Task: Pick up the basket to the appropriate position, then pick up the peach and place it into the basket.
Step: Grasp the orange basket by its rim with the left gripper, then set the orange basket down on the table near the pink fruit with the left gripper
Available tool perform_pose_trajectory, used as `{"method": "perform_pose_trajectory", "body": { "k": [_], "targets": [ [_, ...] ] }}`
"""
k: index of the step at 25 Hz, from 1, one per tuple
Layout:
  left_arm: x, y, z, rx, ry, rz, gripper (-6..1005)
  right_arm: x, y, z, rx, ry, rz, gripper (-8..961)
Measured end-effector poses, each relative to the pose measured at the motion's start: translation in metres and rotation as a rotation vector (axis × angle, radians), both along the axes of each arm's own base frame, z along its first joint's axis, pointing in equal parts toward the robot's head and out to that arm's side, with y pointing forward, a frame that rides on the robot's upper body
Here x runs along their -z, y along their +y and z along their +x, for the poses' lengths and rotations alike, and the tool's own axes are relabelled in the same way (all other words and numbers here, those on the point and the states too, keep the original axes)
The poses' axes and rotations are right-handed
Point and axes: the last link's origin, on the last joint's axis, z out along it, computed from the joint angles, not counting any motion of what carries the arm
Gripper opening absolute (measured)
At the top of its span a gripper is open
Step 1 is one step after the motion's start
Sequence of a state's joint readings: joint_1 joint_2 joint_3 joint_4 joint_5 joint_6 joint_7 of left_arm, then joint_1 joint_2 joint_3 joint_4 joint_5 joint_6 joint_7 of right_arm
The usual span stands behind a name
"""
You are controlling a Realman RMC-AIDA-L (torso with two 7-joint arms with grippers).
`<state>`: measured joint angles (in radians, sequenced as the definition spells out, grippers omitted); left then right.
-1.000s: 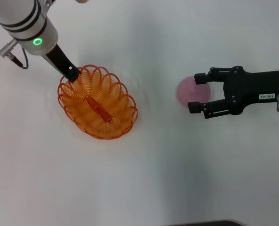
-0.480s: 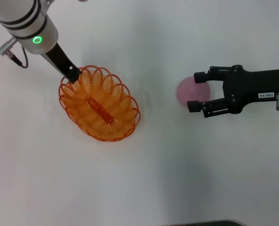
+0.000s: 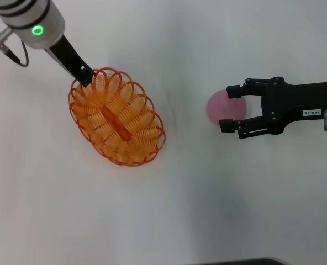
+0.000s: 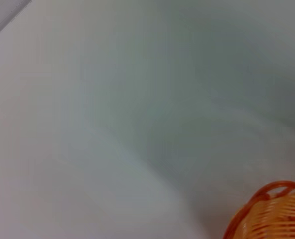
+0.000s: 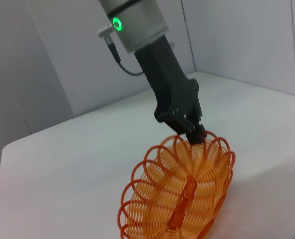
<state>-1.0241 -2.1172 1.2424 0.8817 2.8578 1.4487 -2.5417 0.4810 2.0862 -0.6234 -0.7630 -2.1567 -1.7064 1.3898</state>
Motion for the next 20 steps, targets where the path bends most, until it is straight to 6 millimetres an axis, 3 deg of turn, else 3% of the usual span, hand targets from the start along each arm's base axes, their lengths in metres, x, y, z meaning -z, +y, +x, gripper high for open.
{"method": "perform_pose_trajectory", "body": {
  "k": [9, 20],
  "targets": [
    [-0.027, 0.003, 0.025, 0.019, -0.045, 0.034, 50, -0.001, 0.001, -0.002, -0.008, 0.003, -0.005, 942],
    [-0.027, 0.001, 0.024, 0.017, -0.046, 0.031, 41, 0.0, 0.001, -0.002, -0.009, 0.003, -0.006, 942]
  ]
}}
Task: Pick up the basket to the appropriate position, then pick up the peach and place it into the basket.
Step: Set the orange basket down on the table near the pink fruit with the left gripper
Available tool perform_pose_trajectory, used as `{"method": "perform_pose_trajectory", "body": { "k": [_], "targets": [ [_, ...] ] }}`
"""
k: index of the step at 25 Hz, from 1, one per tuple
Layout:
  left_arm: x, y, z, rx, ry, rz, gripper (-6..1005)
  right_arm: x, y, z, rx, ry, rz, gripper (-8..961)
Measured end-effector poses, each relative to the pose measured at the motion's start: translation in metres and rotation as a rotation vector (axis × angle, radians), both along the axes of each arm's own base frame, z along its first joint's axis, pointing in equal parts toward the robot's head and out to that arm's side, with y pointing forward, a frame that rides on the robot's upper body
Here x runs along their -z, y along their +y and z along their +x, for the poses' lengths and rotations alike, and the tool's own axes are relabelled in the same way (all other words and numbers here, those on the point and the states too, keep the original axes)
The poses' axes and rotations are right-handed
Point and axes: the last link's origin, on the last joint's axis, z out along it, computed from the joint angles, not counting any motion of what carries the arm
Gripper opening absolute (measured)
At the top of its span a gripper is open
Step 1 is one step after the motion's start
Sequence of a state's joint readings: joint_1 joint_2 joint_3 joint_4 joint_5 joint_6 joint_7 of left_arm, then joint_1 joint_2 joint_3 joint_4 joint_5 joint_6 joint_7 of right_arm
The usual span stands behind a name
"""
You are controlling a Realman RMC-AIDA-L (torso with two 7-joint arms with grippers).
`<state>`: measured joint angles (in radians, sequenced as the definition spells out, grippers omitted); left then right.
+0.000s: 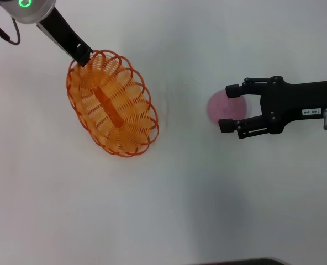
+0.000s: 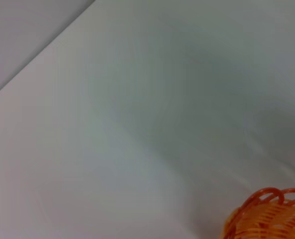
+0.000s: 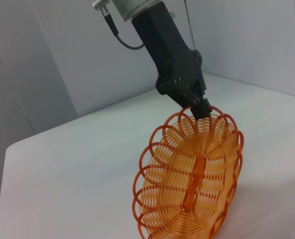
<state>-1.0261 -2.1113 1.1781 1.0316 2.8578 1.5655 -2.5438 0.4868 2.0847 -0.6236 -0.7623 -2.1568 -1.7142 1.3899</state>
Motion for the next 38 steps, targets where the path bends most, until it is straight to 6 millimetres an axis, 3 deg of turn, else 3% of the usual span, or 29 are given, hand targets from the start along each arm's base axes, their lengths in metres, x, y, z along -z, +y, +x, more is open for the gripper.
{"method": "perform_pose_trajectory", "body": {
  "k": [9, 21, 29, 38],
  "targets": [
    [0.001, -0.001, 0.0, -0.013, -0.024, 0.012, 41, -0.002, 0.001, 0.0, -0.002, -0.004, 0.003, 942],
    [0.001, -0.002, -0.005, -0.155, -0.098, 0.083, 59, -0.003, 0.002, -0.001, -0.041, -0.007, 0.027, 942],
    [0.004, -0.005, -0.014, -0.33, -0.144, 0.125, 71, -0.002, 0.006, -0.001, -0.076, -0.027, 0.059, 941],
    [-0.006, -0.005, -0.033, -0.594, -0.343, 0.225, 85, -0.003, 0.008, 0.002, -0.12, -0.057, 0.098, 941]
  ]
}}
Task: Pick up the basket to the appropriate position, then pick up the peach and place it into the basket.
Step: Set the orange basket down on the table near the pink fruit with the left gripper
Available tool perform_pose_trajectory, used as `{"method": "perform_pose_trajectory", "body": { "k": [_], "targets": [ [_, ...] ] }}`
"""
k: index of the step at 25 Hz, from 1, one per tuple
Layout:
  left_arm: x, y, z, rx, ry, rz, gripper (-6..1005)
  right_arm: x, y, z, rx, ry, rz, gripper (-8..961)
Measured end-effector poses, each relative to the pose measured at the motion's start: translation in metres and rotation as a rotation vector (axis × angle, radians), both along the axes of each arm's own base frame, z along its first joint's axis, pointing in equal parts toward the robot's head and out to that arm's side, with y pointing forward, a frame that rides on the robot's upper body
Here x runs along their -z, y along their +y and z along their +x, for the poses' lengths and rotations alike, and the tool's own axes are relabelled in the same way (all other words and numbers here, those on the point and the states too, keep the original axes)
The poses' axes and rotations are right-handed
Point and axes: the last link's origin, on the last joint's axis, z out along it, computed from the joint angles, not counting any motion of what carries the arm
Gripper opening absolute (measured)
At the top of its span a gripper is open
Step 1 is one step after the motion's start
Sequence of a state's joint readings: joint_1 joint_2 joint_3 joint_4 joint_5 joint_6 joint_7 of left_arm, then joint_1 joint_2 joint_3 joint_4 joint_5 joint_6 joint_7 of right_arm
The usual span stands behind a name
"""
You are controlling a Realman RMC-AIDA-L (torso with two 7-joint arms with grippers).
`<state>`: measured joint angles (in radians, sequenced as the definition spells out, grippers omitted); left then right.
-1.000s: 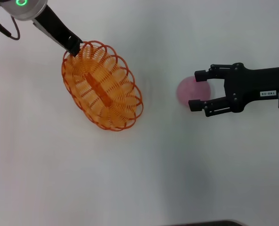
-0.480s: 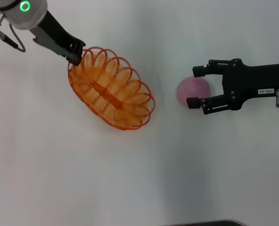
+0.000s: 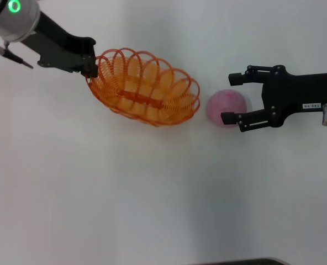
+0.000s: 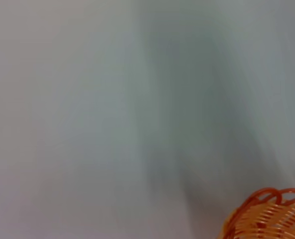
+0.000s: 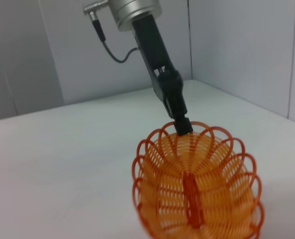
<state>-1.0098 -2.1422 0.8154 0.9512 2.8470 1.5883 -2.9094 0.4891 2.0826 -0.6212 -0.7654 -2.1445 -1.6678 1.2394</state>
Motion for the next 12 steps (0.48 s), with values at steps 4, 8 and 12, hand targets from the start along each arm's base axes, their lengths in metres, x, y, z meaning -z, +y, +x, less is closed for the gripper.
{"method": "perform_pose_trajectory", "body": {
  "k": [4, 8, 12],
  "targets": [
    [-0.005, -0.001, -0.013, -0.107, -0.089, 0.065, 91, -0.002, 0.003, 0.004, -0.021, -0.028, 0.032, 941],
    [-0.005, -0.005, -0.025, -0.185, -0.167, 0.111, 96, -0.004, 0.005, 0.006, -0.044, -0.049, 0.057, 941],
    [-0.003, -0.01, -0.04, -0.255, -0.269, 0.159, 102, -0.005, 0.004, 0.008, -0.074, -0.056, 0.083, 941]
  ]
}}
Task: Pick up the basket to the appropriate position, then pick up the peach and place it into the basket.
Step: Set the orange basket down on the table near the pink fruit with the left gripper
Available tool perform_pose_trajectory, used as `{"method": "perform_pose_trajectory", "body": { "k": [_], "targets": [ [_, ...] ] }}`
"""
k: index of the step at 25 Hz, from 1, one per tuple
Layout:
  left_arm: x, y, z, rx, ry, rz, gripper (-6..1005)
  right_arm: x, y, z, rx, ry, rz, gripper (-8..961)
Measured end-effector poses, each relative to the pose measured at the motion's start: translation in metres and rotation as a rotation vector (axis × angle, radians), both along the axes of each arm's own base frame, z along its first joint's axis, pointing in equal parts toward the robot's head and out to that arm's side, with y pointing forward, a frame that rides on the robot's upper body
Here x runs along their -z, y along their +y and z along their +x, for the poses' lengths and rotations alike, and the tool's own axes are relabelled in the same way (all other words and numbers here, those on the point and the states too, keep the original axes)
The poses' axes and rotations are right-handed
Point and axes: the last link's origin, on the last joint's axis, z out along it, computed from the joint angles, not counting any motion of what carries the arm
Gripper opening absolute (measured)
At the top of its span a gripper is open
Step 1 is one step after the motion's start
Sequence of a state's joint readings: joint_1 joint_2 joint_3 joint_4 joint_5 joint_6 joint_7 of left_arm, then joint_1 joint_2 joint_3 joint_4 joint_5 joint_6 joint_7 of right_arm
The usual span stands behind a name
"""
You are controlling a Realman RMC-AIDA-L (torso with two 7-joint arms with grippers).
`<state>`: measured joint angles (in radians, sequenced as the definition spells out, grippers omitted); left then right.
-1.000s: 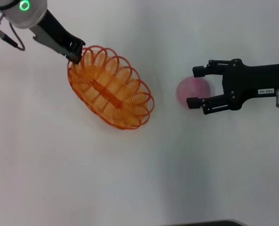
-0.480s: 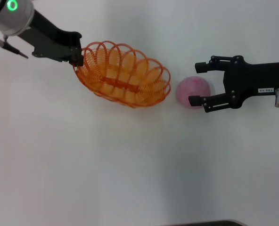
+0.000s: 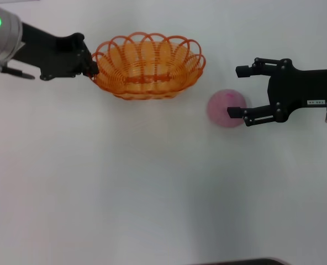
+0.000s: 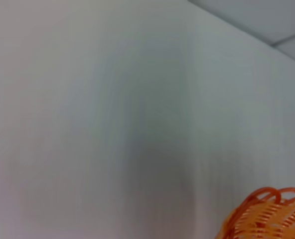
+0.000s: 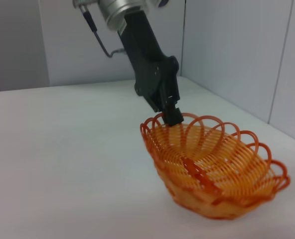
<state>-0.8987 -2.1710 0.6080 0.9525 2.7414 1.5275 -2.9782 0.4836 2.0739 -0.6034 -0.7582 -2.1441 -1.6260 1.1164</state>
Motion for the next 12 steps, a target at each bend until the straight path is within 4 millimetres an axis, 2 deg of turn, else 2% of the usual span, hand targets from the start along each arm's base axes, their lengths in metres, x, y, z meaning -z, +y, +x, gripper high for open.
{"method": "perform_pose_trajectory", "body": {
  "k": [3, 12],
  "targets": [
    [0.0, -0.003, -0.009, -0.032, -0.044, 0.022, 107, -0.001, -0.001, 0.004, -0.002, 0.002, 0.015, 941],
    [-0.001, -0.009, -0.018, -0.06, -0.073, 0.034, 120, -0.005, 0.0, 0.006, 0.001, 0.002, 0.03, 941]
  ]
}}
